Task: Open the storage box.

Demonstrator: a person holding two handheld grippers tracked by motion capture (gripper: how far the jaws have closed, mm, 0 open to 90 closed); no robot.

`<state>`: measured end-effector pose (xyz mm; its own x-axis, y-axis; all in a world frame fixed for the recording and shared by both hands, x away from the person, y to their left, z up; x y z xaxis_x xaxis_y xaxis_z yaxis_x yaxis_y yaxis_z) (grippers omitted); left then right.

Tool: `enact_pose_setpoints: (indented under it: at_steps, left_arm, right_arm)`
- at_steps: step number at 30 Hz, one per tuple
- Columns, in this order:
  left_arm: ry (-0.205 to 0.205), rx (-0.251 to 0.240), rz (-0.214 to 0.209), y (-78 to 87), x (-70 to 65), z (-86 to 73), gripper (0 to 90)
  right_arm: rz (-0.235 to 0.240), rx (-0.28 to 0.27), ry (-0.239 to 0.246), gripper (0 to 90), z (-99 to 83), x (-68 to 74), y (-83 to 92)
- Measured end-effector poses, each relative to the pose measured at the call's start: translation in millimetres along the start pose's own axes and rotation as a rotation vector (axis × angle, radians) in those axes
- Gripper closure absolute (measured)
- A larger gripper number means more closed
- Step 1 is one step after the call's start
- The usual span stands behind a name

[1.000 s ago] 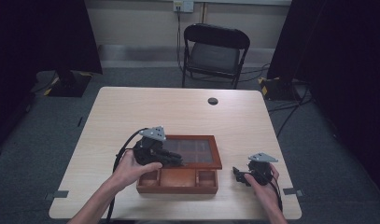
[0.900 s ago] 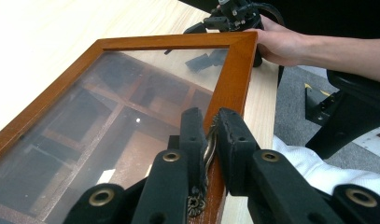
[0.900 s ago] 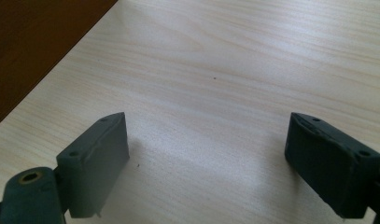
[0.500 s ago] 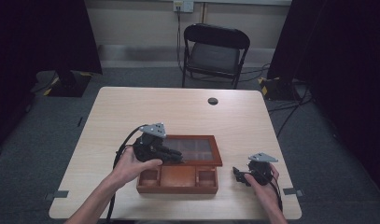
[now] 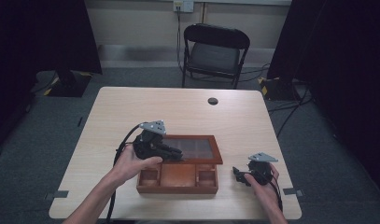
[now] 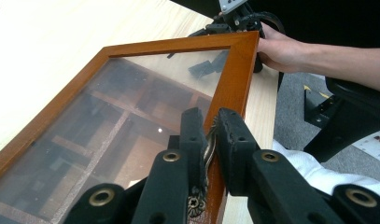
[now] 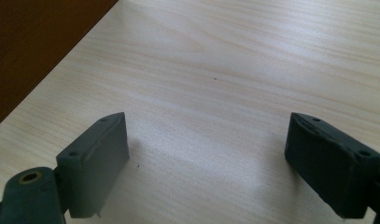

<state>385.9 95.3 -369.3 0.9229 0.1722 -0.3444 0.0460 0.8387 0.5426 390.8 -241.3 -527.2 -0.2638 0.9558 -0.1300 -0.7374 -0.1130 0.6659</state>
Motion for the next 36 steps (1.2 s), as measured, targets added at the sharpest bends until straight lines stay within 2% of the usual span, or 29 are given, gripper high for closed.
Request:
enact_pose_setpoints:
  at_steps: [12, 36]
  left_arm:
    - [0.003, -0.022, 0.009, 4.9, 2.4, 7.1, 80.7]
    - [0.006, -0.021, 0.009, 8.6, 5.1, 12.8, 80.8]
  right_arm:
    - [0.000, 0.000, 0.000, 12.8, 0.0, 0.0, 0.0]
    - [0.000, 0.000, 0.000, 12.8, 0.0, 0.0, 0.0]
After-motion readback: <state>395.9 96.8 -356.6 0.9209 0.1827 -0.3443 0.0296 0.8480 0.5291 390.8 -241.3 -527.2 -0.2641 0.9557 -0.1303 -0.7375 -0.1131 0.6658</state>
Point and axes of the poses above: each handheld gripper's, and its own axes: y roughly backward along the jaws, z roughly out of its top, x roughly to its left, the point moved 4 cm from there along -y, roughly forward along the jaws, and after that the axes turned 10 degrees about -z, right-handed, at the moved point
